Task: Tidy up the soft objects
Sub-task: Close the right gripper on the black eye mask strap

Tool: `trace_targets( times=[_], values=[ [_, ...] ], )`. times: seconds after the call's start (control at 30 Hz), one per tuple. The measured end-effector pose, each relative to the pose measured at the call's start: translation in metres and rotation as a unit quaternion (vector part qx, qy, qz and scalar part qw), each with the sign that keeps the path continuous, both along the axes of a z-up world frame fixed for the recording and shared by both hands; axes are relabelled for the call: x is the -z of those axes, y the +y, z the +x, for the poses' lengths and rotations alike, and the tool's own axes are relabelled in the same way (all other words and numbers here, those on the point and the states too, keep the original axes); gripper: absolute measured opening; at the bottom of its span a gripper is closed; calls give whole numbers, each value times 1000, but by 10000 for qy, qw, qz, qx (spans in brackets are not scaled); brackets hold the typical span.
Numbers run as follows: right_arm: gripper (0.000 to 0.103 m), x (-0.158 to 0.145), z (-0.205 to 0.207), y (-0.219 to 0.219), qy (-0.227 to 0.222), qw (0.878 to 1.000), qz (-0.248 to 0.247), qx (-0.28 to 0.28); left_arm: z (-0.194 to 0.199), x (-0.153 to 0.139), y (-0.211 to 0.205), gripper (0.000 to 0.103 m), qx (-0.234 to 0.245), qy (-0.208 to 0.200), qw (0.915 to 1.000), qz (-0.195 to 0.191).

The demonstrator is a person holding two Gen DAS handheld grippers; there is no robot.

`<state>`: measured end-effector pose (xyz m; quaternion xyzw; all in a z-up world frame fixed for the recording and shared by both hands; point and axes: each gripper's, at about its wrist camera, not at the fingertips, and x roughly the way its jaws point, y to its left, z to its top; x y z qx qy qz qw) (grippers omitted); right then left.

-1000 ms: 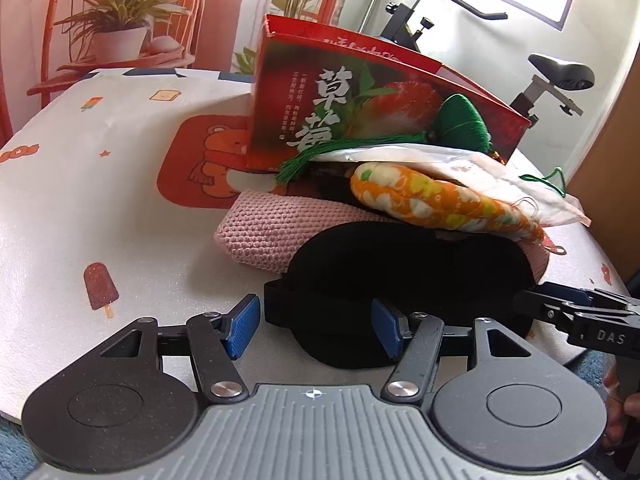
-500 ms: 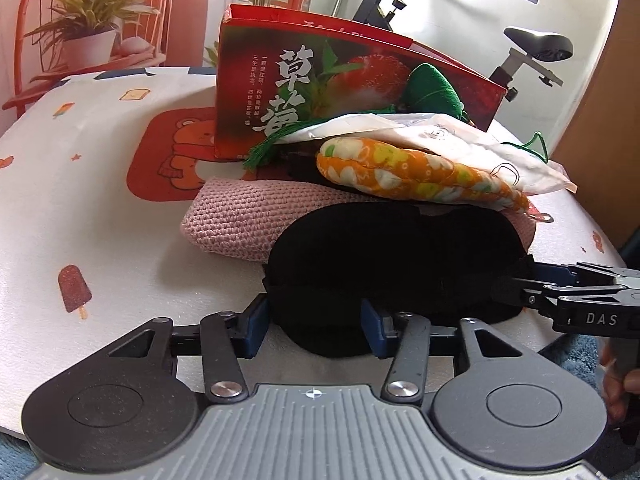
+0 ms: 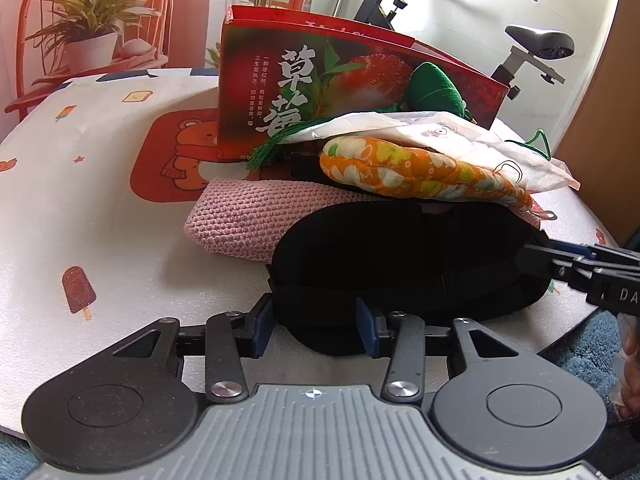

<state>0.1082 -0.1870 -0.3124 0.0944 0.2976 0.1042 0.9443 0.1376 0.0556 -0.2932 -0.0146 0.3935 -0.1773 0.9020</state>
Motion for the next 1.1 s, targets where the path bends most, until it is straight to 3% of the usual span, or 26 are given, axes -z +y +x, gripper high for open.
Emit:
trace_targets(
  times=[0.17, 0.27, 0.4, 0.53, 0.7, 1.1],
  values=[
    [13, 1, 1, -10, 89, 9996, 77, 268, 0, 0, 0, 46, -4, 4, 10000, -8],
    [12, 5, 3, -16, 188, 9990, 216, 338, 0, -1, 1, 46, -20, 15, 10000, -32],
    [11, 10, 6, -10, 325, 9991, 35, 284, 1, -1, 6, 53, -236, 48, 9996, -134],
    [11, 14, 9, -8, 462, 9985, -20, 297, 5, -1, 16, 54, -486, 105, 9981, -362],
    [11, 18, 11, -7, 566, 9979, -52, 310, 11, -2, 20, 64, -724, -3, 9961, -512],
    [12, 19, 11, -8, 601, 9977, -33, 300, 9, 2, 8, 63, -222, 64, 9967, -775]
  ],
)
